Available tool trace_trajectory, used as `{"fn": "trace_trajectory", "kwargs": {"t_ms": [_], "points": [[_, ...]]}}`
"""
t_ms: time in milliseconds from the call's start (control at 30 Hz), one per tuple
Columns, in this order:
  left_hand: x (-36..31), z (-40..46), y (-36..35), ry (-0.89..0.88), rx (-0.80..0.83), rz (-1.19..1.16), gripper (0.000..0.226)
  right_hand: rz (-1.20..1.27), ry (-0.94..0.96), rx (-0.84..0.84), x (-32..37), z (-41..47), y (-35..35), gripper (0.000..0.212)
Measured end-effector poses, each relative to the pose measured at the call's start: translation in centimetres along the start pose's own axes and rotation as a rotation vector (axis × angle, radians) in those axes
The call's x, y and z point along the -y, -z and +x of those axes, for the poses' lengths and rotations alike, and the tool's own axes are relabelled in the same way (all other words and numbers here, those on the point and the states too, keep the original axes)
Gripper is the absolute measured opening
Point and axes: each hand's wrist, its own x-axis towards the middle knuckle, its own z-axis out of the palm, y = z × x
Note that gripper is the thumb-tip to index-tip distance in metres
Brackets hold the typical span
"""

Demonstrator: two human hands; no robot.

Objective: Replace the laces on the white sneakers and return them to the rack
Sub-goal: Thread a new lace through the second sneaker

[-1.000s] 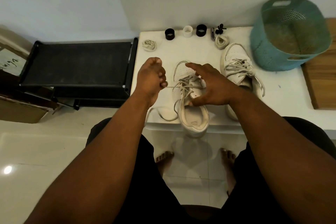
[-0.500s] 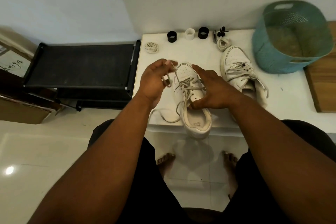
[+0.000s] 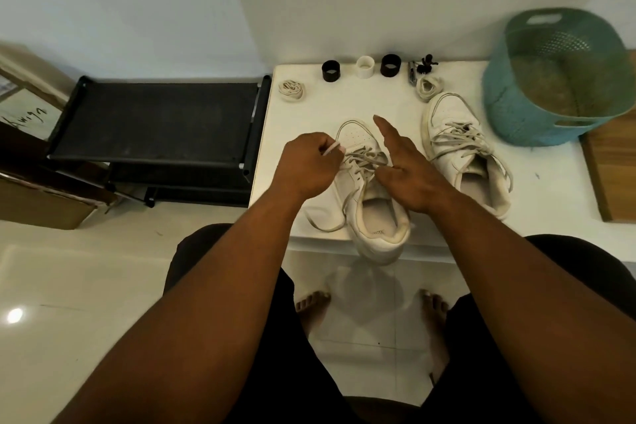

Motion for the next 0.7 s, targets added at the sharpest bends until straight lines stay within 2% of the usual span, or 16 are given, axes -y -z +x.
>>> {"fn": "trace_trajectory", "kwargs": {"t_ms": [133,200,267,367,467,600,700], "points": [[-0.6,-0.2,1.1,0.033,0.193,0.361,0.032,-0.005,-0.031,-0.055,0.0,-0.2,-0.2,0.089],[-0.8,-0.3,1.6,0.023,0.274,0.429,0.036,-0.009,-0.038,-0.063,0.0,-0.3,0.1,0.090],[-1.0,-0.5,2.0,0.001,0.210,0.217,0.032,-0.016,-0.058,-0.064,-0.1,-0.3,0.3,0.088],[-1.7,-0.8,2.5,0.048,-0.063,-0.407,0.025,-0.023,-0.071,-0.062,-0.3,-0.2,0.3,0.086],[-2.0,-0.8,3.1,0.061,-0.294,-0.769,0.025,-0.036,-0.095,-0.031,-0.1,0.0,0.2,0.084],[-2.4,-1.0,3.7,-0.019,-0.428,-0.920,0.028,-0.034,-0.146,0.006,0.4,-0.1,0.3,0.081],[-2.6,-1.0,3.7,-0.090,-0.416,-0.787,0.024,-0.011,-0.183,0.034,1.0,-0.2,0.3,0.088]]}}
